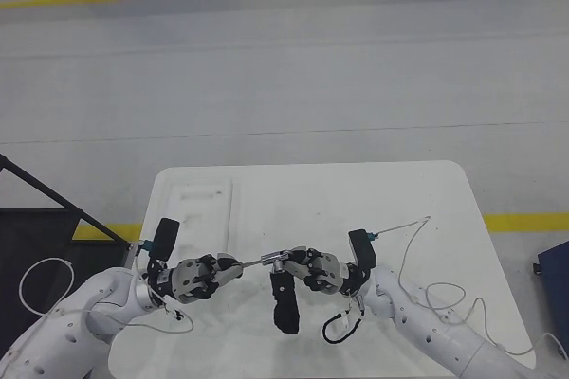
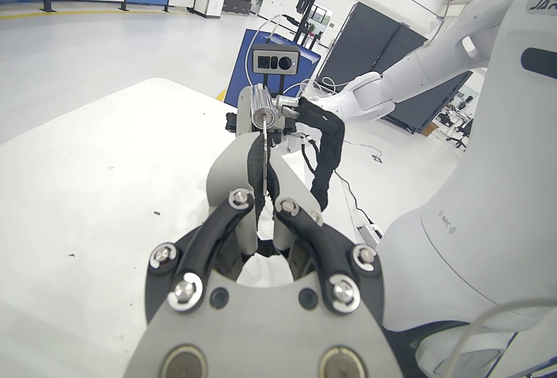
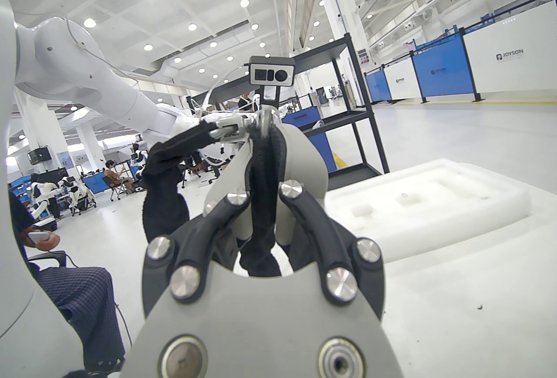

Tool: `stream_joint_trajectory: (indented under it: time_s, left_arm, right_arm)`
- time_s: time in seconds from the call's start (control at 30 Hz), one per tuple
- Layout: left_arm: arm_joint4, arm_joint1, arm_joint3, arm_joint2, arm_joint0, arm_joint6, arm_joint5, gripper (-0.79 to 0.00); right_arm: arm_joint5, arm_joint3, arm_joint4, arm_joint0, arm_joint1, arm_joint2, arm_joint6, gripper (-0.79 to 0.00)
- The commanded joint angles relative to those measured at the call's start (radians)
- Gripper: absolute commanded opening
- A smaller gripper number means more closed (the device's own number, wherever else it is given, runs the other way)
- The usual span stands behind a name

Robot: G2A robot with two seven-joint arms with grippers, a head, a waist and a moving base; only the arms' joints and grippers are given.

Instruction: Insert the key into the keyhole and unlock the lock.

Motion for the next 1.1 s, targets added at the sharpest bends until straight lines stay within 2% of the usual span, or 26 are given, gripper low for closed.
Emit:
stream_joint_trajectory:
  time_s: [0.0, 0.47, 0.73, 0.97, 1.07]
  left_arm:
    - [0.001, 0.001, 0.001, 0.003, -0.002, -0.001, 0.000, -0.785]
    - [0.008, 0.010, -0.016, -0.004, -0.007, -0.024, 0.000, -0.785]
    - [-0.012, 0.010, -0.042, -0.034, 0.003, -0.057, 0.002, -0.785]
    - [0.010, 0.012, -0.114, -0.082, 0.051, -0.138, 0.100, -0.785]
    - [0.009, 0.012, -0.148, -0.103, 0.076, -0.158, 0.128, -0.785]
  right_arm:
    - [0.000, 0.000, 0.000, 0.000, 0.000, 0.000, 0.000, -0.785]
    - [0.000, 0.000, 0.000, 0.000, 0.000, 0.000, 0.000, -0.785]
    - [0.000, 0.000, 0.000, 0.000, 0.000, 0.000, 0.000, -0.785]
    - [0.000, 0.000, 0.000, 0.000, 0.000, 0.000, 0.000, -0.785]
    - [0.034, -0.024, 0.005, -0.015, 0.001, 0.013, 0.042, -0.785]
